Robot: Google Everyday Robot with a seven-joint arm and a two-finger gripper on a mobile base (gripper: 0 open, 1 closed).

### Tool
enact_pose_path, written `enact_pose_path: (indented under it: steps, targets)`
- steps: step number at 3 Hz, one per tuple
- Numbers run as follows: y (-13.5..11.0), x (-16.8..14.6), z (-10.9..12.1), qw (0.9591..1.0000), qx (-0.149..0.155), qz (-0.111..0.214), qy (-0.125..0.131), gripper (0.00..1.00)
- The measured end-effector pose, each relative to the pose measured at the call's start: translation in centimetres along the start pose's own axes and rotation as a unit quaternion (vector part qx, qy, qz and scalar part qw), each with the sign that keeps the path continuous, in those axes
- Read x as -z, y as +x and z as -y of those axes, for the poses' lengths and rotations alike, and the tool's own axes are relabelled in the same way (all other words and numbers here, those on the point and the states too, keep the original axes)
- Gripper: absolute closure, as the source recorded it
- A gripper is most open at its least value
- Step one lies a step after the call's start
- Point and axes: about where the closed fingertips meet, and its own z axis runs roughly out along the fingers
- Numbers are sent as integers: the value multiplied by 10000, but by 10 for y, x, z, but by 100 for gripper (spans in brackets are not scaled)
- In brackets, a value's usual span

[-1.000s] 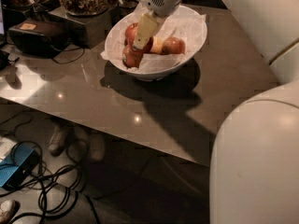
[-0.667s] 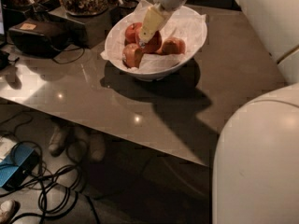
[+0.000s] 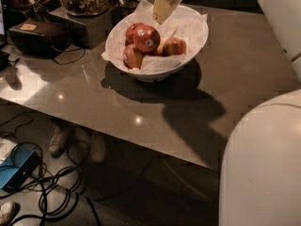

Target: Pick apple from white bowl

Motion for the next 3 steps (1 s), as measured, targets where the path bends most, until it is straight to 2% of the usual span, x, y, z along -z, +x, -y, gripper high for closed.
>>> enact_pose_path:
  steps: [2,3]
  targets:
    - [-10,23,-2,9997,85,88,189,100]
    - [-10,23,-2,9997,86,89,192,83]
